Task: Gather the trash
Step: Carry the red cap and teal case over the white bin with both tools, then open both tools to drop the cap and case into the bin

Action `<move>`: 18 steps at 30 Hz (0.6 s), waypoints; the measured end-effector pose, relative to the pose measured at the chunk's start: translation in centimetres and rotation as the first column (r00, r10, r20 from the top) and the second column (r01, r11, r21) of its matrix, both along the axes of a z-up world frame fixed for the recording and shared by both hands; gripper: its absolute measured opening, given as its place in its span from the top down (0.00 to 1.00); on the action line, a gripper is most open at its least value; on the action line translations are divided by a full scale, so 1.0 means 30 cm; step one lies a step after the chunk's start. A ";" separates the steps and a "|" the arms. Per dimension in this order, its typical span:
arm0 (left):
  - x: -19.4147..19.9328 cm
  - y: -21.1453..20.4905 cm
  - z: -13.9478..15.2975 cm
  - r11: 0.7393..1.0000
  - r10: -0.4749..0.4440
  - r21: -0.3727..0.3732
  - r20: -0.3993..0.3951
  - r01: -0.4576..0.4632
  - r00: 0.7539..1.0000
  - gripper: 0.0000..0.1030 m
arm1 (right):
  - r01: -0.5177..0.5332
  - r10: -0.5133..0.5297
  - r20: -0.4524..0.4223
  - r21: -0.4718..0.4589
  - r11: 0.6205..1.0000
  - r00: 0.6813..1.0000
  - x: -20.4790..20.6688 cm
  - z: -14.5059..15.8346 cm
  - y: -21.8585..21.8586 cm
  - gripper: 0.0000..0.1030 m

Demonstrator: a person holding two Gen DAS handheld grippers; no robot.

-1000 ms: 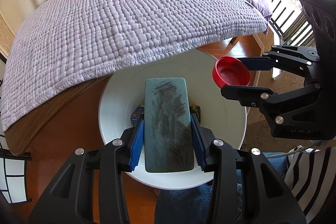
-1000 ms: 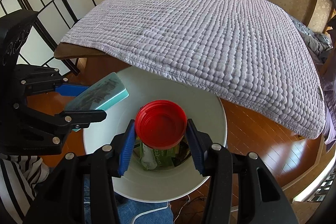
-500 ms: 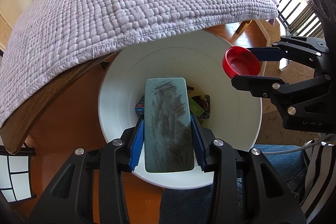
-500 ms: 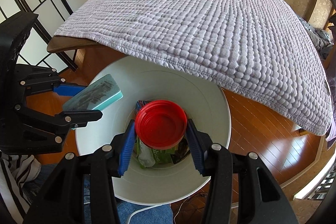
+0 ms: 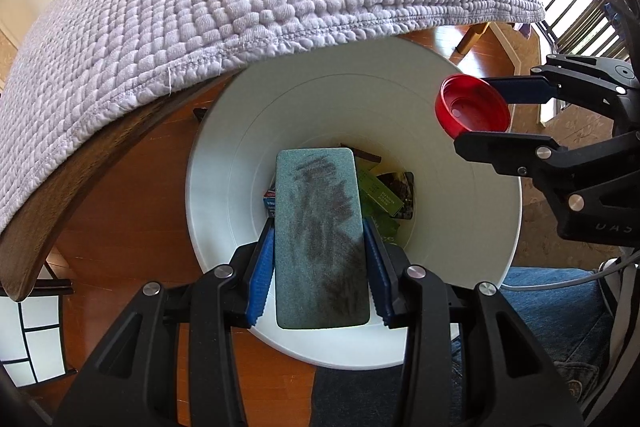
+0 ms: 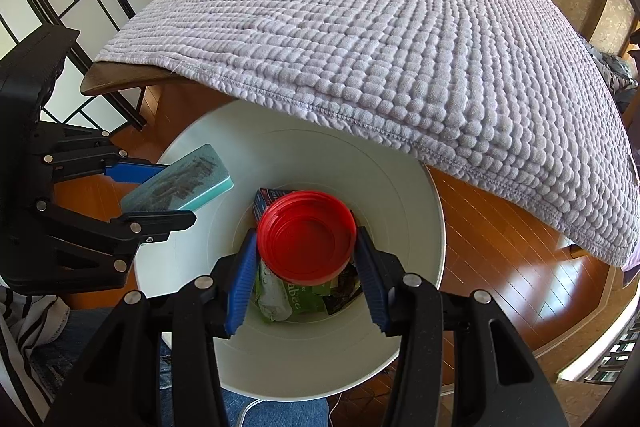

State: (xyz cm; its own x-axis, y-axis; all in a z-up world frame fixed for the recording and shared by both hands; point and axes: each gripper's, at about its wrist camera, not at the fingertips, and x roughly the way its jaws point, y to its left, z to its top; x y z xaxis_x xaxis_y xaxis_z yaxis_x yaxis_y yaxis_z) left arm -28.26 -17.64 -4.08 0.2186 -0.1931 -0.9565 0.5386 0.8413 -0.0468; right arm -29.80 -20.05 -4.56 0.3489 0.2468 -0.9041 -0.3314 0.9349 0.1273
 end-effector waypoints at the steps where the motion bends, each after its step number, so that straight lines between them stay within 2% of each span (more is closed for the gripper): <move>1: -0.001 -0.002 -0.002 1.000 -0.001 0.001 -0.001 0.001 1.000 0.58 | 0.001 -0.001 -0.001 0.000 1.000 1.000 0.005 -0.004 0.006 0.54; 18: 0.002 -0.015 -0.106 0.999 -0.022 0.031 -0.016 0.023 1.000 0.58 | 0.008 -0.008 -0.027 -0.015 1.000 1.000 -0.010 -0.085 0.043 0.54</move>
State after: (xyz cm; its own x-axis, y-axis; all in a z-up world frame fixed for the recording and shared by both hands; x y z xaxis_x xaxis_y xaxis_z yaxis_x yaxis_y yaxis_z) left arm -28.20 -18.10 -7.25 0.1994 -0.1675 -0.9655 0.5566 0.8302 -0.0291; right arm -30.12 -18.77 -7.10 0.3263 0.2309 -0.9166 -0.3203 0.9394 0.1226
